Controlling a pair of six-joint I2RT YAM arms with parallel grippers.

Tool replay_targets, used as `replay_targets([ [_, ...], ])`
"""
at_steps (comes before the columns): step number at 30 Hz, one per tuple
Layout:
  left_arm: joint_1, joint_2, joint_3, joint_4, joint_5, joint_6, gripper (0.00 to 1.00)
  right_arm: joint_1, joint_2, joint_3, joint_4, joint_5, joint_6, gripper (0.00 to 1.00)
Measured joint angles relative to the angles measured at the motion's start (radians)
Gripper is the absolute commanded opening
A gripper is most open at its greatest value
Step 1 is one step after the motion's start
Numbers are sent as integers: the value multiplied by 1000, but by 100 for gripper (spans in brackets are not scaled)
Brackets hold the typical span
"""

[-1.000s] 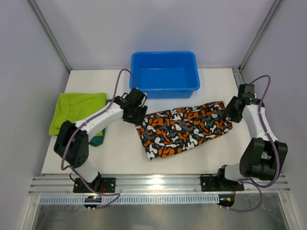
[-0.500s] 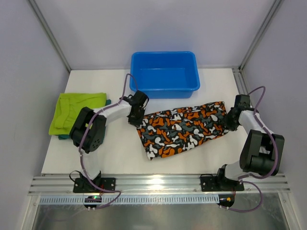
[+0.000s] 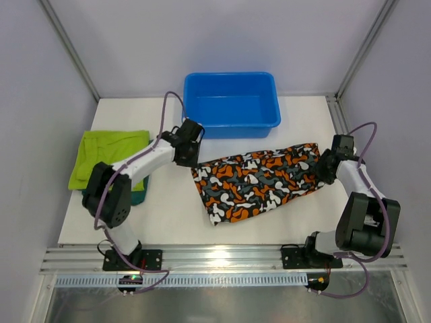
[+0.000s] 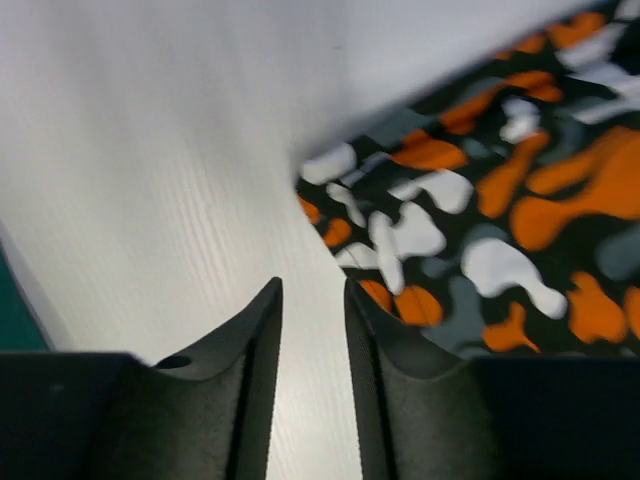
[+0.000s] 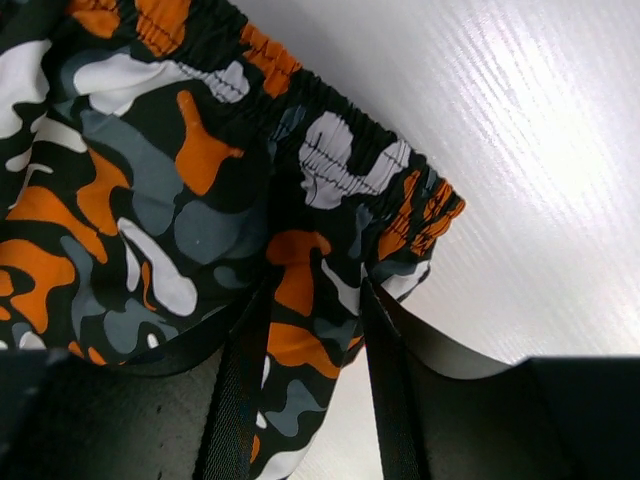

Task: Fold and stack the shorts
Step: Smooth out the shorts at the center of the board.

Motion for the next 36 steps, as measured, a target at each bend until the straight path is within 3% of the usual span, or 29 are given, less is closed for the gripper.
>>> replay_targets([
  [3, -117, -157, -43, 0, -14, -23, 42, 0, -29, -17, 9, -29, 11, 46],
  [6, -234, -352, -213, 44, 48, -61, 46, 0, -40, -27, 13, -40, 13, 46],
  [10, -278, -449, -394, 54, 128, -110, 50, 0, -54, -46, 11, -48, 13, 46],
  [16, -290, -470, -532, 100, 198, -193, 55, 0, -83, -80, 12, -49, 14, 46],
  [23, -298, -380, -509, 218, 217, -241, 53, 0, -92, -85, 10, -51, 13, 46],
  [29, -319, -382, -482, 224, 172, -281, 56, 0, -97, -85, 10, -51, 13, 46],
  [36, -319, -351, -478, 243, 157, -312, 53, 0, -97, -85, 10, -51, 13, 46],
])
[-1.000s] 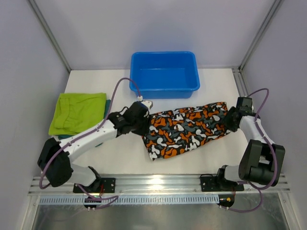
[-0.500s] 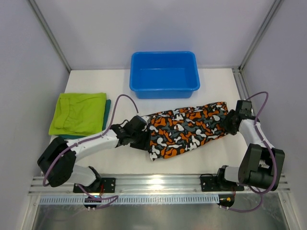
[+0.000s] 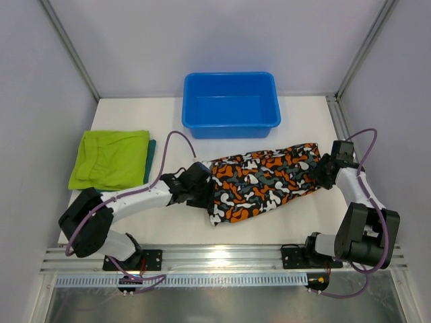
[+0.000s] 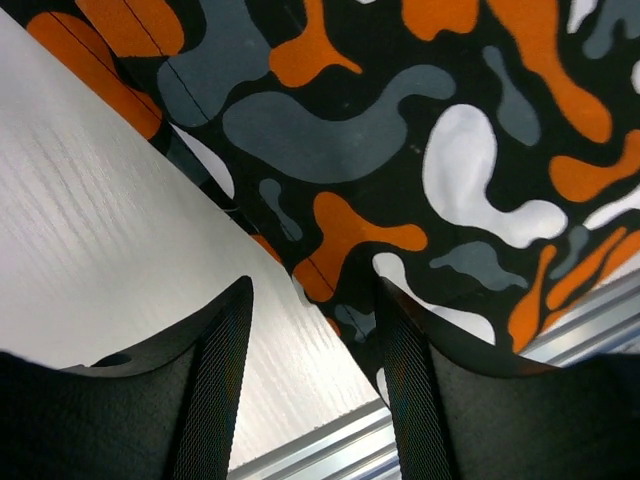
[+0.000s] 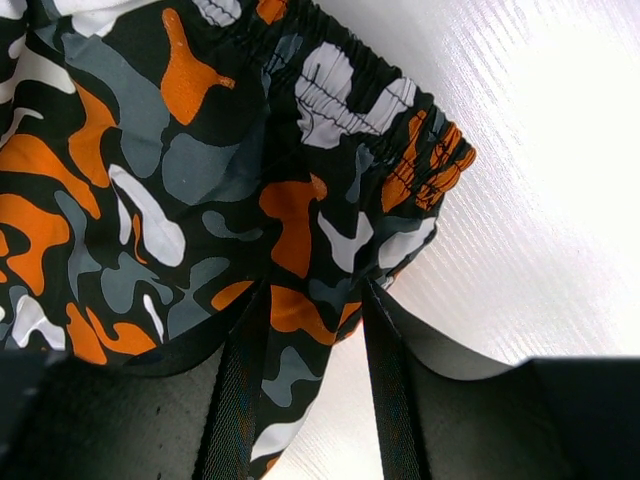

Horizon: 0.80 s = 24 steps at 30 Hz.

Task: Fold and stack the shorts
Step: Smooth out the shorts at the center of the board.

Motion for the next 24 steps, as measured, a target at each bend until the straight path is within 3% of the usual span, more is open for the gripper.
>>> replay_targets([
  [3, 0, 55, 0, 6, -4, -4, 48, 0, 0, 0, 0, 3, 1, 48],
  [4, 0, 71, 0, 7, -10, -7, 39, 0, 0, 0, 0, 4, 2, 48],
  [5, 0, 81, 0, 11, -18, -12, 12, 0, 0, 0, 0, 6, 5, 49],
  [7, 0, 103, 10, 13, -42, -16, 0, 0, 0, 0, 0, 22, 12, 48],
  [15, 6, 136, 228, -42, -188, 12, 0, -5, 51, 0, 12, 90, 31, 47],
  [19, 23, 137, 258, -48, -201, 31, 2, -8, 83, -8, 24, 105, 30, 48],
  [22, 27, 139, 250, -72, -201, 27, 30, -8, 83, -10, 30, 109, 27, 47],
  [24, 26, 122, 210, -63, -201, 8, 40, -9, 83, -10, 33, 111, 26, 47],
])
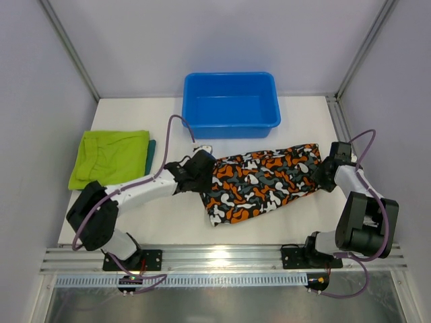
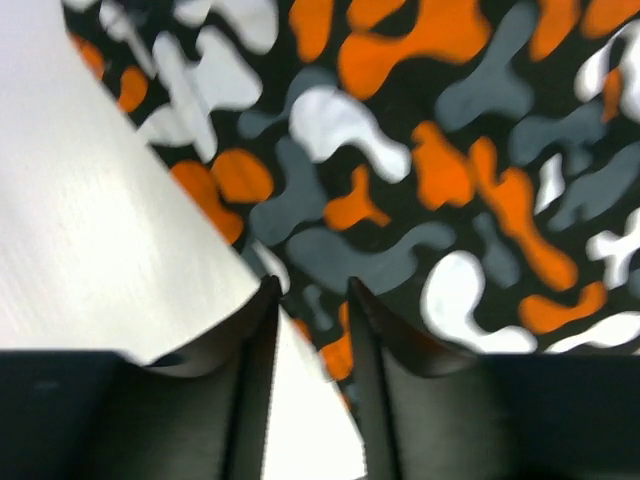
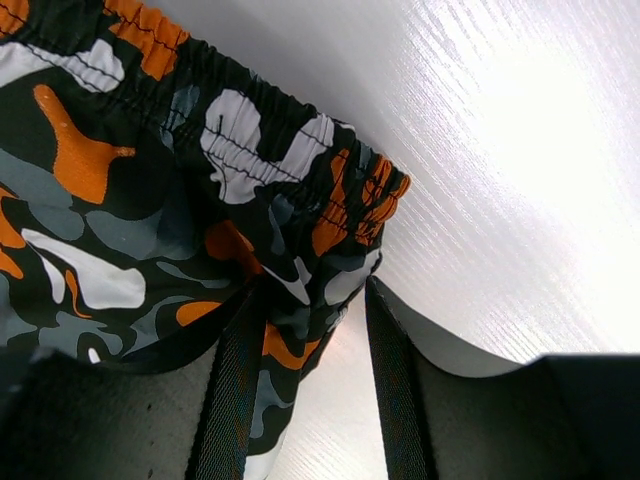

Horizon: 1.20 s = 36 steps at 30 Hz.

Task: Fold and stack the shorts
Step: Smooth out the shorts at the center of the board.

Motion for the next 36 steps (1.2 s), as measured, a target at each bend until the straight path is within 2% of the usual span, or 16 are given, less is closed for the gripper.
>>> replay_targets([
  [1, 0, -18, -35, 3, 0, -10, 49, -1, 0, 0, 2, 0, 0, 47],
  [4, 0, -72, -139, 4, 9, -42, 52, -4, 0, 0, 7, -2, 0, 48],
  [8, 0, -59, -166, 33, 31, -64, 52, -4, 0, 0, 16, -6, 0, 47],
  [14, 0, 51, -165, 136, 58, -100, 49, -6, 0, 0, 20, -6, -2, 47],
  [17, 0, 71, -161, 180, 60, -114, 25, -10, 0, -3, 24, -6, -4, 48],
  [18, 0, 79, -161, 188, 60, -118, 7, -11, 0, -3, 24, -6, -4, 48],
  [20, 2, 89, -160, 192, 54, -126, 0, -13, 0, -3, 27, -4, -5, 48],
  [30, 58, 48, -85, 84, -3, -90, 2, -37, 14, -3, 25, 5, -8, 47],
  [32, 81, 45, -59, 75, 0, -65, 8, -36, 14, -3, 25, 4, -10, 48],
  [33, 93, 47, -51, 76, 8, -49, 19, -37, 13, -3, 25, -2, -14, 48],
  [36, 121, 56, -45, 73, 32, -4, 33, -37, 13, -3, 30, -29, -30, 48],
])
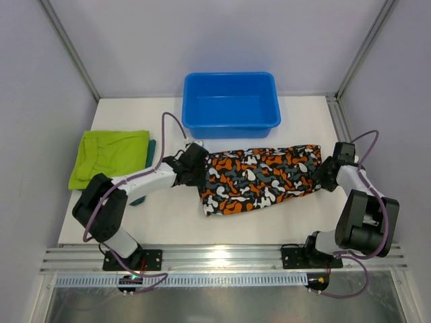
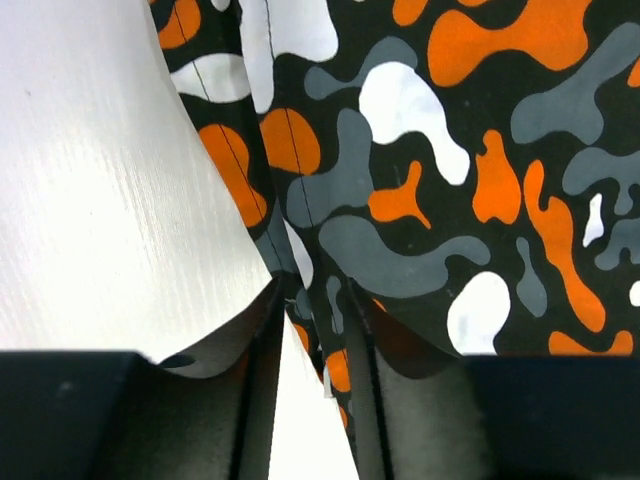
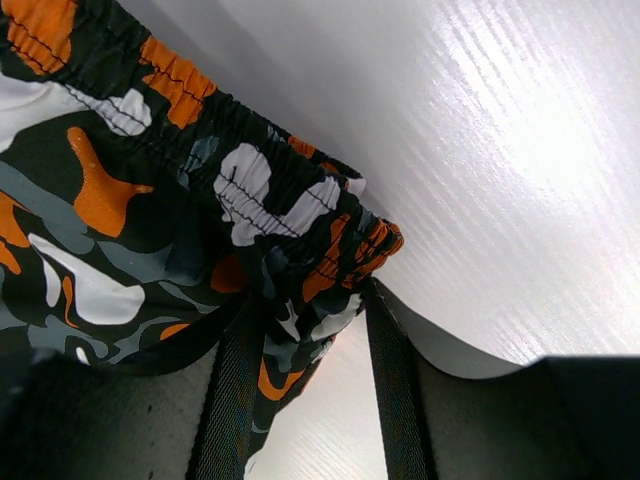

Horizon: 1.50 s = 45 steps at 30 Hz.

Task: Fold and stack the shorts
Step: Smooth out the shorts at the center of the board.

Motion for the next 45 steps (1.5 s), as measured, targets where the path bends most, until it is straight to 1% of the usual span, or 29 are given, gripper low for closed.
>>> replay_targets([
  [1, 3, 1, 0, -6, 5, 10, 36, 0, 0, 0, 1, -17, -1, 48],
  [2, -1, 0, 0, -12, 4, 19, 41, 0, 0, 0, 2, -28, -1, 48],
  [3, -9, -4, 0, -16, 2, 30, 44, 0, -2, -2, 4, -35, -1, 49],
  [4, -24, -12, -3, -27, -3, 36, 46, 0, -6, -6, 6, -39, 0, 49],
  [5, -44, -27, -10, -40, -6, 40, 51, 0, -11, -11, 8, -43, 0, 50],
  [7, -90, -85, -49, -51, -5, 47, 54, 1, -27, -24, 7, -47, 2, 51],
  [11, -168, -237, -182, -37, 34, 24, 57, 1, -39, -30, 5, -44, 8, 52],
  [12, -176, -269, -218, -29, 44, 15, 63, 1, -40, -30, 4, -42, 8, 52],
  [13, -181, -288, -250, -21, 49, 4, 80, 1, -39, -30, 4, -40, 8, 52],
  [14, -184, -296, -274, -16, 51, -5, 85, 1, -39, -30, 4, -36, 8, 52],
  [19, -186, -275, -311, 35, 57, -47, 86, 1, -39, -30, 4, -18, 8, 52],
  [21, -186, -241, -309, 85, 58, -53, 84, 1, -39, -30, 4, -11, 8, 52],
  [23, -186, -186, -299, 122, 57, -55, 78, 1, -39, -30, 4, -5, 7, 52],
  [24, -186, -162, -285, 133, 47, -54, 72, 1, -39, -31, 5, -3, 7, 52],
  [25, -186, -143, -272, 159, 43, -55, 50, 1, -39, -32, 5, 0, 7, 52],
  [28, -186, -73, -239, 189, 15, -58, 11, 1, -39, -33, 3, 10, 6, 51],
  [29, -186, -63, -229, 189, 10, -62, 2, 1, -39, -33, 3, 14, 6, 48],
  [30, -186, -53, -217, 188, 4, -56, 0, 1, -39, -33, 0, 19, 5, 44],
  [32, -186, -49, -196, 164, -6, -48, 0, 1, -39, -31, -13, 28, 4, 34],
  [33, -187, -51, -185, 147, -9, -48, 0, 1, -39, -27, -27, 35, 5, 25],
  [34, -187, -55, -173, 125, -13, -47, 0, 2, -39, -18, -48, 43, 4, 20],
  [36, -189, -89, -156, 61, -26, -47, 0, 4, -40, 8, -91, 54, 12, 12],
  [37, -191, -120, -148, 25, -32, -46, 0, 6, -42, 19, -111, 55, 16, 11],
  [39, -187, -199, -135, -45, -30, -40, 0, 13, -56, 31, -146, 52, 24, 10],
  [42, -153, -304, -127, -98, -9, -18, 1, 19, -93, 28, -198, 30, 35, 11],
  [43, -136, -324, -127, -111, 1, -13, 5, 21, -111, 19, -205, 14, 39, 19],
  [45, -110, -330, -132, -148, 18, 6, 15, 26, -158, -21, -196, -24, 51, 30],
])
